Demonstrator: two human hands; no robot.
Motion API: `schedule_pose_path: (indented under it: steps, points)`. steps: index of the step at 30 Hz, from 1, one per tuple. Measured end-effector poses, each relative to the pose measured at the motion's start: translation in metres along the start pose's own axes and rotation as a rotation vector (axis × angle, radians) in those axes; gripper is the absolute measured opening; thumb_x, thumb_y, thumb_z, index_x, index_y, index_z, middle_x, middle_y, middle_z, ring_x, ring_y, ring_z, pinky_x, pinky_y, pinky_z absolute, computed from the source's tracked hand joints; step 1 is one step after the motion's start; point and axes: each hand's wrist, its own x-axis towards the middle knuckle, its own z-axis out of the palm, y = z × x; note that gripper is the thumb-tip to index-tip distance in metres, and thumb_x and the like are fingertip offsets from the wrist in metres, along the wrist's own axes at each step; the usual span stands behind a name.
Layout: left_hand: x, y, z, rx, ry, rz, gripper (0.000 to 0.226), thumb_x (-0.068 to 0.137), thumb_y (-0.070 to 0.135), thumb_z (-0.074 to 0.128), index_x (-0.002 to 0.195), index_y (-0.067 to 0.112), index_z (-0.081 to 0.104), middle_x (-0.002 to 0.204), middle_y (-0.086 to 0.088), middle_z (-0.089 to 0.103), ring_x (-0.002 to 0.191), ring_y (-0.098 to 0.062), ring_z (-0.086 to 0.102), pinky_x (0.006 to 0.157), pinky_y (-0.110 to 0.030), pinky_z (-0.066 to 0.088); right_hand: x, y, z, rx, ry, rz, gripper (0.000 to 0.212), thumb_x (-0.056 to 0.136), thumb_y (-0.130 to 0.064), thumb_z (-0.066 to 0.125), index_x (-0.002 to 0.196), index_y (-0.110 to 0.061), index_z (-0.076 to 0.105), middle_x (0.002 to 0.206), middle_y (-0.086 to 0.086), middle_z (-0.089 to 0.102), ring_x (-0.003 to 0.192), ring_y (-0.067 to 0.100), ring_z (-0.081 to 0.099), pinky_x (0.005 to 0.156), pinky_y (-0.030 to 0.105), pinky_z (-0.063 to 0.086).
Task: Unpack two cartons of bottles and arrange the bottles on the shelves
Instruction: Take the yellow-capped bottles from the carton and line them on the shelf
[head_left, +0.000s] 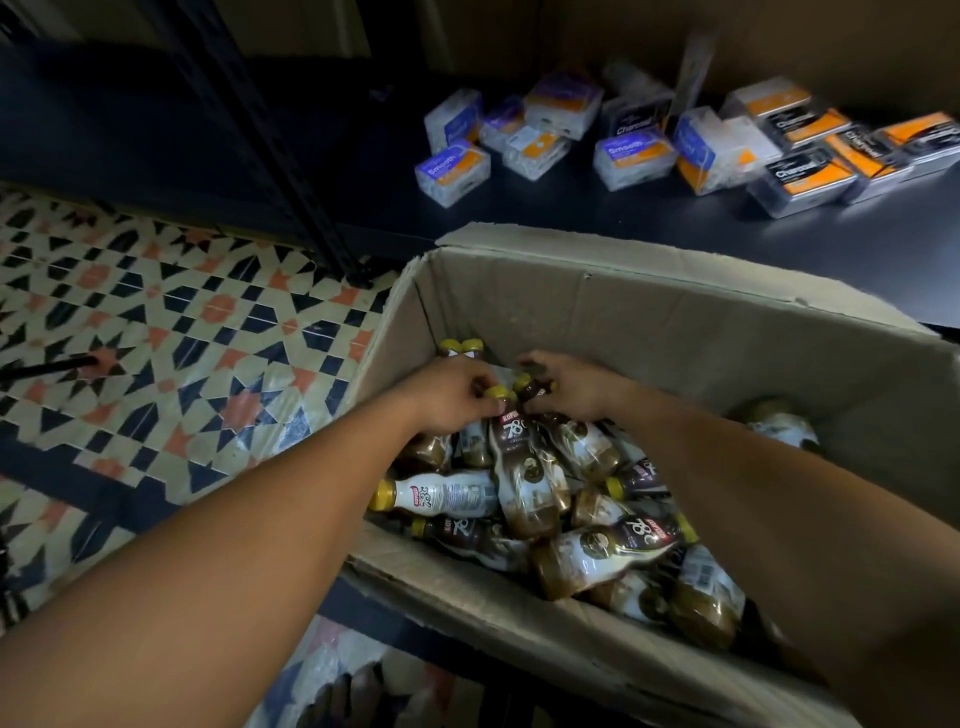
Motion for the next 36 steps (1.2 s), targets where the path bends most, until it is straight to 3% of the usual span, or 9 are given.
schedule_pose_path:
  steps: [6,11,14,18,23,27,30,33,36]
  points:
    - [-0.002,0.002,0.007,-0.25,0.033,-0.025,0.026,0.088,0.032,0.076,0.108,0.021,0.064,0.108,0.001,0.069,0.1,-0.014,0.065,0.085,-0.032,0.052,-0.006,0.007,-0.001,0.17,0.069,-0.034,0.08,0.081,-0.023,0.084,0.15,-0.032,0.045,0.138,-0.002,0.058,0.118,0.018,0.059,0.098,0.033,0.05]
    - [-0.005,0.016,0.005,-0.345,0.028,0.03,0.032,0.089,0.022,0.075,0.12,0.028,0.069,0.104,0.015,0.068,0.095,0.002,0.063,0.077,-0.013,0.049,-0.033,0.005,-0.019,0.204,0.153,-0.142,0.047,0.083,-0.023,0.083,0.127,-0.031,0.067,0.115,-0.009,0.067,0.093,-0.001,0.061,0.084,0.021,0.048]
    - [-0.006,0.022,0.009,-0.408,0.031,0.028,0.031,0.085,0.022,0.08,0.113,0.03,0.069,0.103,0.006,0.071,0.097,-0.008,0.068,0.09,-0.026,0.055,-0.048,0.004,-0.027,0.254,0.176,-0.15,0.038,0.086,-0.022,0.081,0.121,-0.029,0.068,0.111,-0.005,0.07,0.097,0.005,0.066,0.084,0.02,0.051]
    - [-0.01,0.032,0.016,-0.466,0.017,0.056,0.033,0.083,0.015,0.081,0.111,0.022,0.066,0.099,-0.002,0.073,0.095,-0.015,0.071,0.086,-0.03,0.058,-0.066,0.009,-0.032,0.351,0.207,-0.142,0.038,0.084,-0.014,0.082,0.113,-0.028,0.062,0.104,0.006,0.073,0.101,0.028,0.071,0.09,0.041,0.059]
    - [-0.013,0.045,0.025,-0.447,0.007,0.061,0.04,0.084,0.02,0.08,0.121,0.025,0.065,0.11,0.0,0.07,0.105,-0.013,0.066,0.087,-0.021,0.052,-0.087,0.015,-0.026,0.369,0.311,-0.098,0.028,0.084,-0.023,0.082,0.108,-0.026,0.068,0.106,-0.002,0.073,0.105,0.018,0.069,0.103,0.047,0.052]
    - [-0.019,0.048,0.031,-0.505,-0.126,0.058,0.05,0.08,0.01,0.082,0.12,0.028,0.059,0.103,-0.001,0.075,0.097,-0.016,0.072,0.082,-0.027,0.056,-0.097,0.017,-0.01,0.364,0.3,-0.111,0.042,0.071,-0.04,0.084,0.104,-0.046,0.058,0.106,-0.009,0.069,0.106,0.017,0.066,0.098,0.044,0.052]
    - [-0.022,0.046,0.028,-0.498,-0.151,0.044,0.057,0.078,0.01,0.084,0.121,0.035,0.056,0.105,0.006,0.072,0.098,-0.01,0.069,0.082,-0.026,0.053,-0.104,0.016,-0.005,0.317,0.315,-0.078,0.034,0.082,-0.03,0.083,0.099,-0.041,0.055,0.101,-0.012,0.065,0.099,0.01,0.062,0.09,0.036,0.048]
    - [-0.021,0.041,0.028,-0.434,-0.12,0.064,0.048,0.074,0.021,0.089,0.116,0.029,0.066,0.103,0.01,0.074,0.102,-0.007,0.068,0.093,-0.028,0.049,-0.107,0.022,-0.003,0.34,0.407,-0.055,0.028,0.081,-0.038,0.084,0.096,-0.036,0.061,0.097,-0.011,0.07,0.094,0.008,0.066,0.087,0.035,0.052]
    - [-0.023,0.036,0.033,-0.452,-0.102,0.105,0.04,0.072,0.027,0.09,0.109,0.027,0.073,0.103,0.013,0.076,0.102,-0.005,0.07,0.101,-0.034,0.05,-0.111,0.021,-0.003,0.52,0.483,-0.06,0.029,0.078,-0.042,0.086,0.097,-0.028,0.07,0.096,-0.007,0.077,0.092,0.012,0.074,0.09,0.041,0.057]
